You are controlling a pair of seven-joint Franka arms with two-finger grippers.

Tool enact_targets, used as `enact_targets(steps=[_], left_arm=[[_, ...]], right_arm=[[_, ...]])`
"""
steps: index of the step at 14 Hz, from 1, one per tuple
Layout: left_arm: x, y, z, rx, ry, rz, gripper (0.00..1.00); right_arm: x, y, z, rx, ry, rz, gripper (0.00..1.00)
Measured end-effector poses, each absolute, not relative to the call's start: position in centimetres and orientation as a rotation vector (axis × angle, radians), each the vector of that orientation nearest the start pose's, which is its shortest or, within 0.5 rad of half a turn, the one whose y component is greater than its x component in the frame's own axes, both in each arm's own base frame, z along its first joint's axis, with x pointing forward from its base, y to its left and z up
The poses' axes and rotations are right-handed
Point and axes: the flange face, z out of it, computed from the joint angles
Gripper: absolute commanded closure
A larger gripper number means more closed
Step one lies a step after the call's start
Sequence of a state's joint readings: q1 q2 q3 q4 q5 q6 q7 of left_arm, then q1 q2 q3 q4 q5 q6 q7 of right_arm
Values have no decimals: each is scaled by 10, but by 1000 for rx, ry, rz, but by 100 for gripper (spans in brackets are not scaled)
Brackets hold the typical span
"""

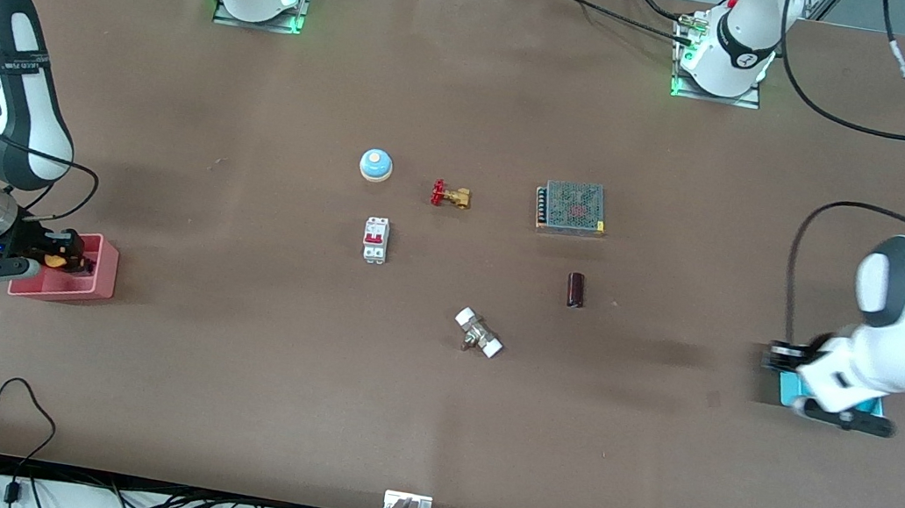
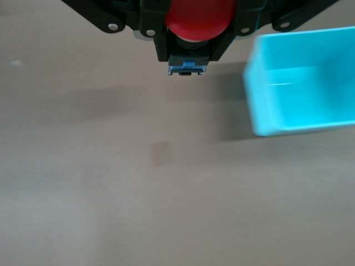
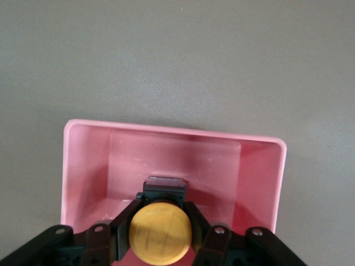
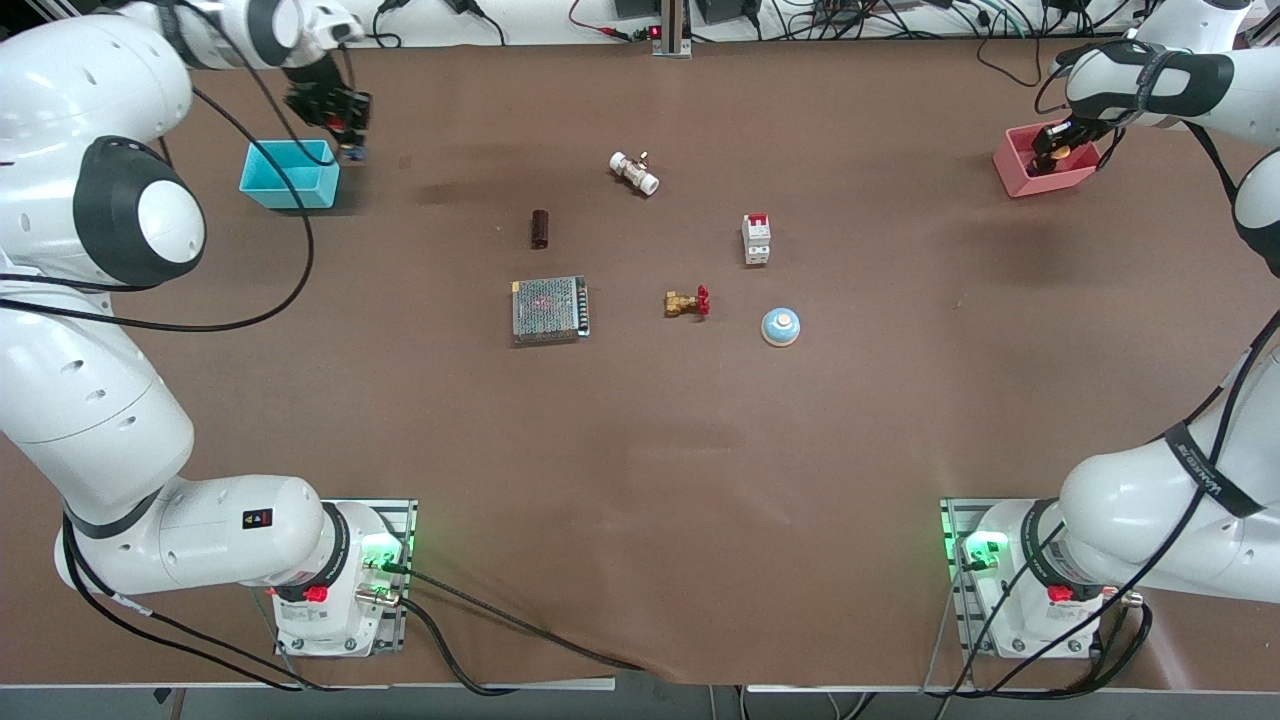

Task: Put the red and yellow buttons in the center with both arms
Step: 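Grasp the yellow button with the right gripper while the left gripper grasps the red button, then lift the yellow button toward the table middle while the left gripper carries the red button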

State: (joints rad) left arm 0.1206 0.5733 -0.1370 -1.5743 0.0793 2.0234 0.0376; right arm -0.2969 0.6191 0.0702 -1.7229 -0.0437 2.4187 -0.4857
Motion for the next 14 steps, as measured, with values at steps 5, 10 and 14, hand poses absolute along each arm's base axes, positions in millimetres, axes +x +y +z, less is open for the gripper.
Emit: enact_targets(steps=[5,10,14], left_arm=[[652,-74,258,-3133,34,321,67],[617,-118,219,-3149,-51,246,66],[591,-144,203,-3148,-81,219,14]], right_arm=[[663,-137,287,-3096,-475,-39,63],[636,-41,411,-3089,-353,86,64],[612,78,397,-3127,-194,104,64]])
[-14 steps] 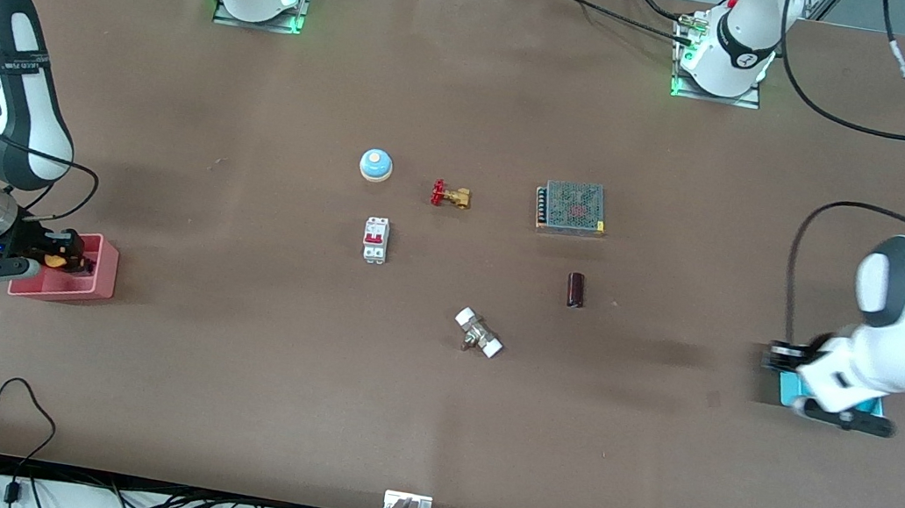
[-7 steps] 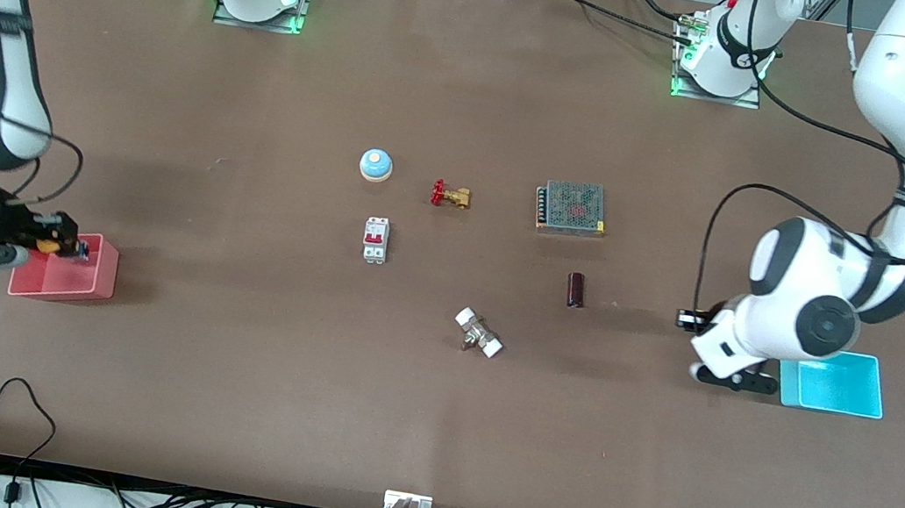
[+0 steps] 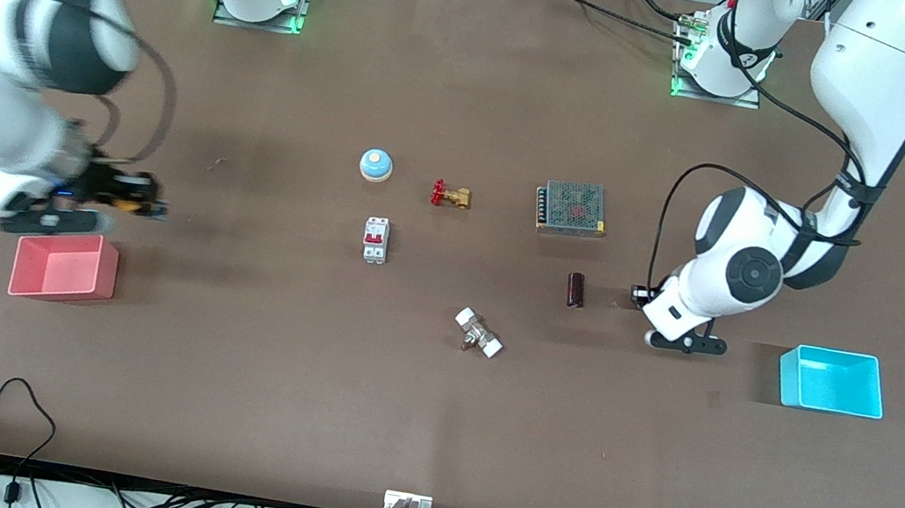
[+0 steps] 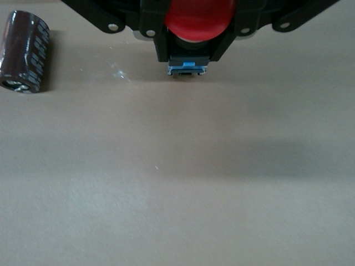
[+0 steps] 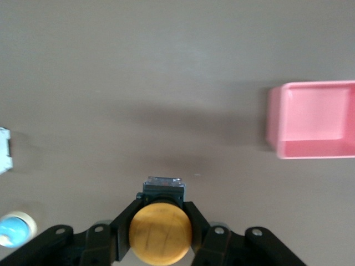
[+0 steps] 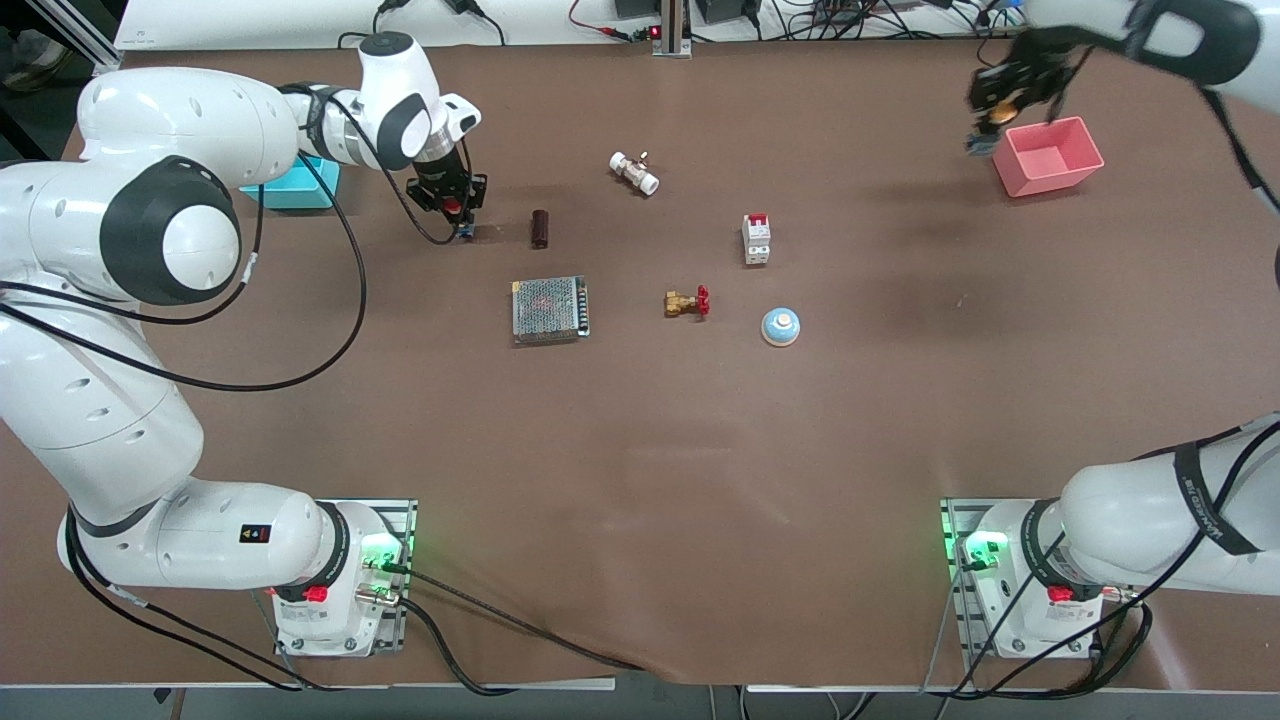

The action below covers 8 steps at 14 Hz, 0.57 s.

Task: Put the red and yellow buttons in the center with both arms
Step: 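Lift the yellow button toward the table middle while the left gripper carries the red button, then lower the red button beside the capacitor with the left gripper and release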

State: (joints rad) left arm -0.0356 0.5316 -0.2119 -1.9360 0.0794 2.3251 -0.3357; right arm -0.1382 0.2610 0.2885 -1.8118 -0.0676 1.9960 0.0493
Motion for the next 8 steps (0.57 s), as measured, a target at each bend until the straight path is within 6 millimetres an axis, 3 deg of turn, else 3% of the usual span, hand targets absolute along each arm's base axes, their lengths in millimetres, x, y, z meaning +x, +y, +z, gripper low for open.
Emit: enact_targets(steps=[1,3,6,8], left_arm=[[591,-145,204,-3147,-83,216,0],[592,-142,208,-3147,-90,207,0],[594,-138,213,-3147,-100,193,0],[599,-137,226,-3152,-105,150,0]], right_arm=[[606,103,383,-3127,-172,72,64],[593,137,349,-3121,-142,-22,64],[574,157,303,-3133,-150,-118,64],[565,178,281,-3150,-161,-138,64]])
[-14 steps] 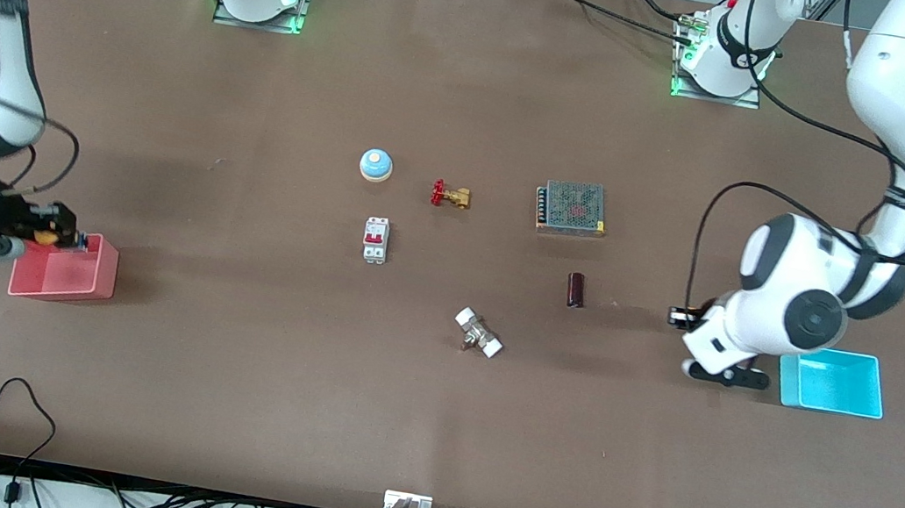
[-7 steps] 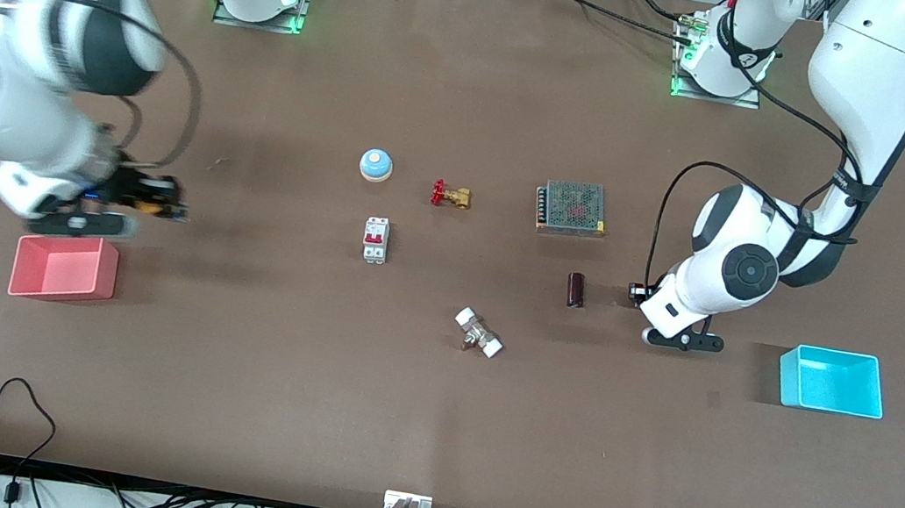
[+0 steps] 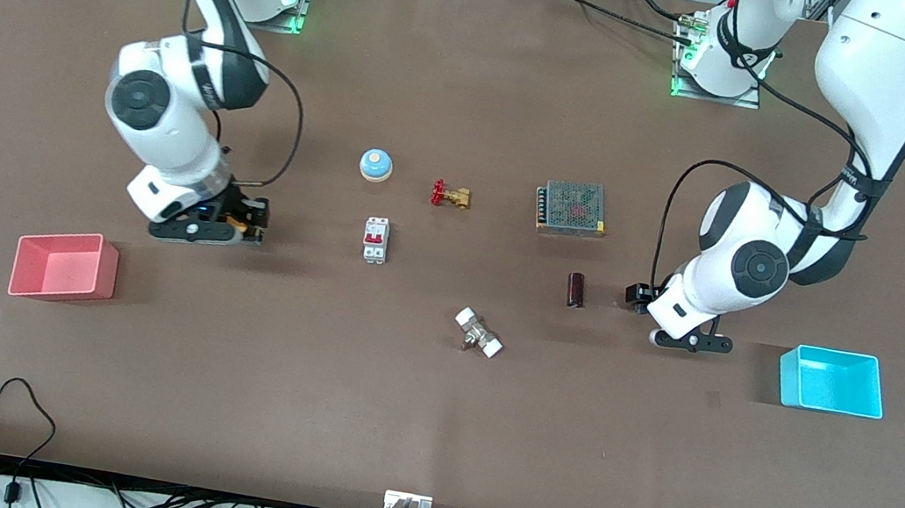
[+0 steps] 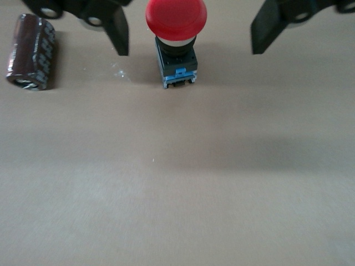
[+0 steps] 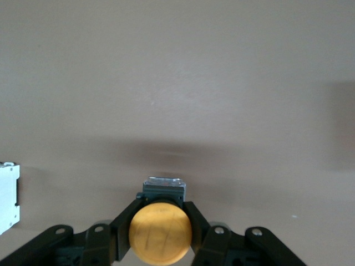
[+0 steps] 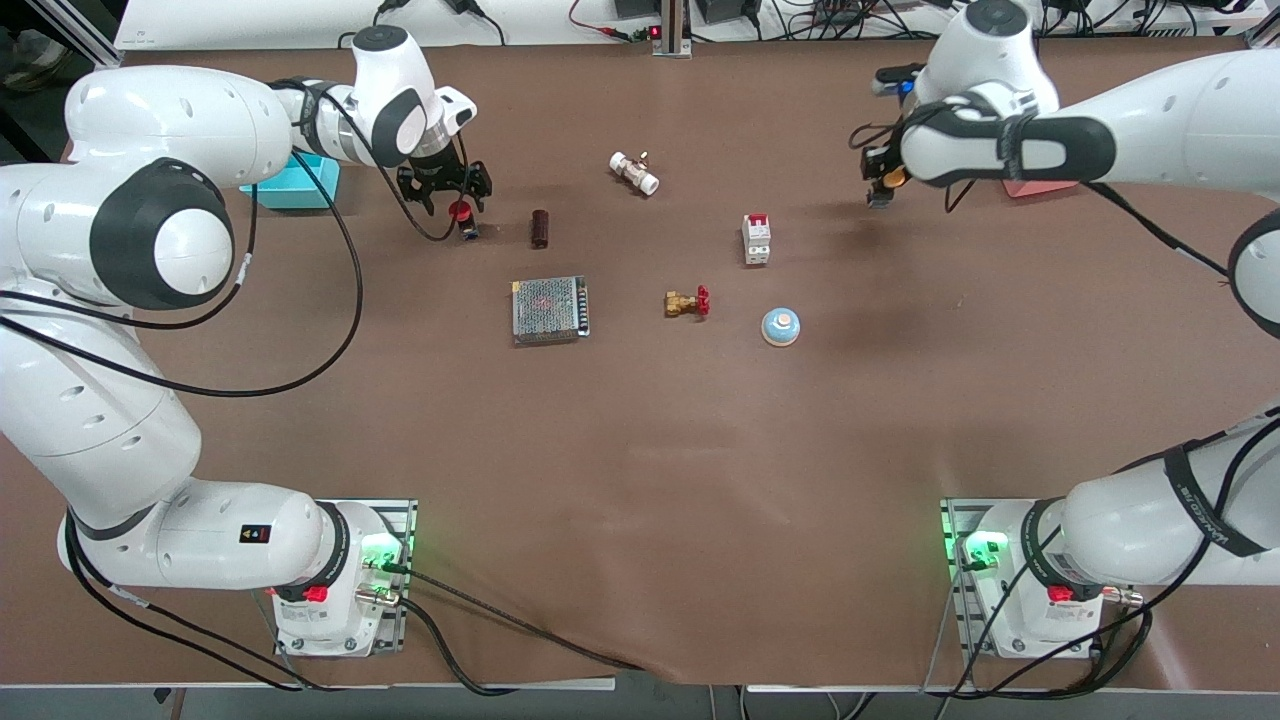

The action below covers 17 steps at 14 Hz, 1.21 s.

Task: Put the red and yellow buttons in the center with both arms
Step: 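Lower the red button beside the capacitor with the left gripper and release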

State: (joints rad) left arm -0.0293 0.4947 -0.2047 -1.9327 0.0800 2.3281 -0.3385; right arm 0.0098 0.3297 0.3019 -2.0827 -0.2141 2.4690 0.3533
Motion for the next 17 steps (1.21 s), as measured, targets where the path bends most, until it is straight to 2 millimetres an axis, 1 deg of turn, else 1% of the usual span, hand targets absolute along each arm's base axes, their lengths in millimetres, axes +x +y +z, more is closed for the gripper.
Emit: enact_targets(steps=[2,4,6,7,10,11,12,13,15,16,17], left_arm=[[613,-132,255,-3153,-121,95,0],[632,-126,294,-3131,-123,86,0],[653,-114,336,-3074,-58,37,0],[661,-106,354,-3049,-16,9,0],[676,-76,402,-3017,36,2,0],[677,-66,424,-3007,54,43,0],[675,-59,449,-2995,74,101,0],[670,-54,475,-2987,88,157,0],[655,-52,523,-3019,102,168,0],[645,-52,544,-3043,103,151,0],[634,-52,561,-3068,102,131,0]], right_arm=[[557,201,262,-3172,-174,-153,64],[551,218,243,-3185,-176,-182,64],[546,228,227,-3193,-170,-194,64],[545,229,222,-3194,-166,-195,59],[547,229,222,-3193,-158,-207,20],[547,229,222,-3193,-157,-207,6],[547,229,222,-3193,-156,-206,0],[548,229,223,-3192,-155,-209,0],[556,227,231,-3185,-141,-238,0],[563,227,241,-3181,-128,-266,0],[572,224,255,-3183,-99,-280,0]])
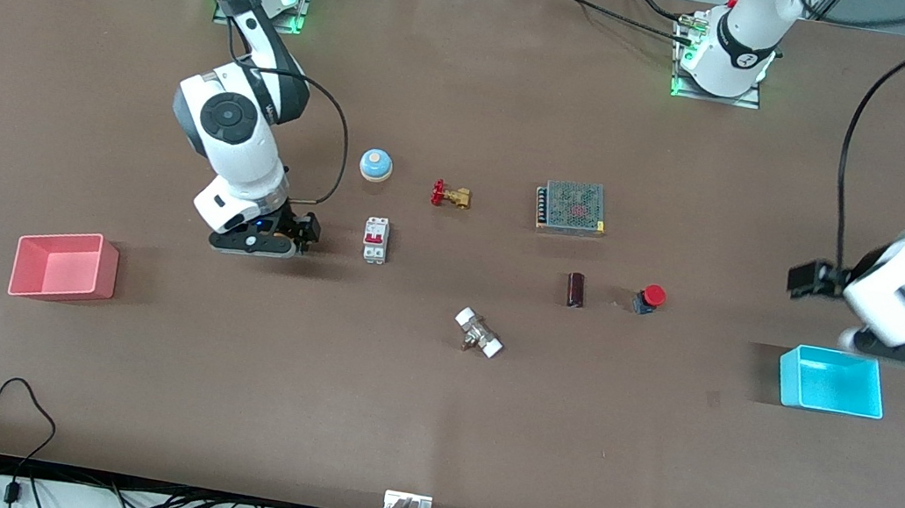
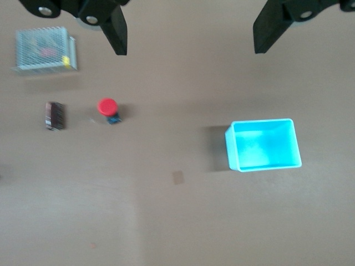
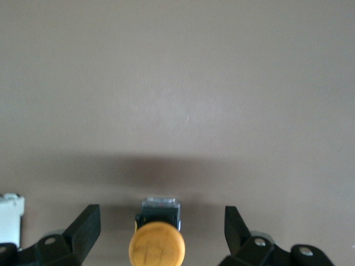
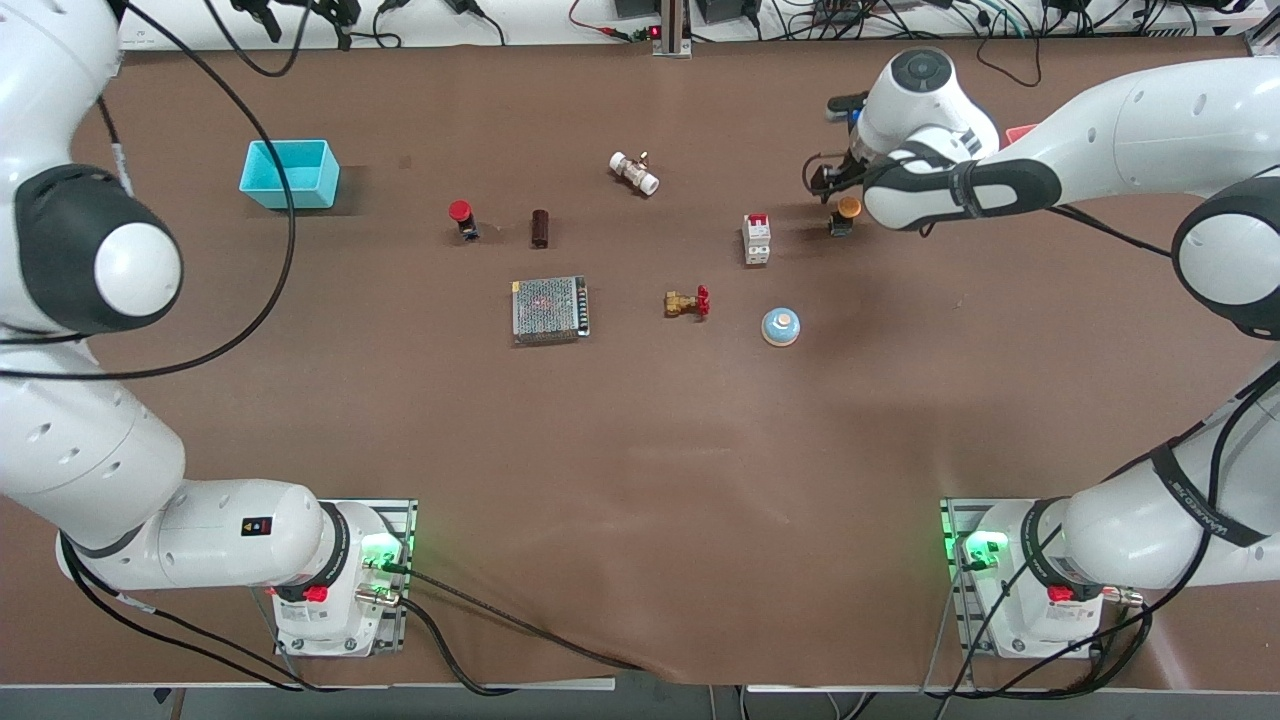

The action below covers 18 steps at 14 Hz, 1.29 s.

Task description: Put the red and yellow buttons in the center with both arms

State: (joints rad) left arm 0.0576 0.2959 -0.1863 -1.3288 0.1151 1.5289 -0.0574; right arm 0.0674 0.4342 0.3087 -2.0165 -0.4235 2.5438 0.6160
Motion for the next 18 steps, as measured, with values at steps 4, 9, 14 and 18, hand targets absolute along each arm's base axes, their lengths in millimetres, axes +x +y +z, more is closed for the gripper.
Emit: enact_targets(steps=[4,9,14,18], left_arm=[[591,-50,553,-3088,138,-60,0],[565,-26,541,-3068,247,-20,0],[565,-22,543,-3067,254,-12,0],[562,-22,566,-3071,236,69,0]], right_arm=[[610,193,352,-3121,-82,-138,0],[613,90,476,-3133,-40,-7,0],[588,1,550,-3156,-8,57,0],[571,-19,558,-3135,27,153,0]])
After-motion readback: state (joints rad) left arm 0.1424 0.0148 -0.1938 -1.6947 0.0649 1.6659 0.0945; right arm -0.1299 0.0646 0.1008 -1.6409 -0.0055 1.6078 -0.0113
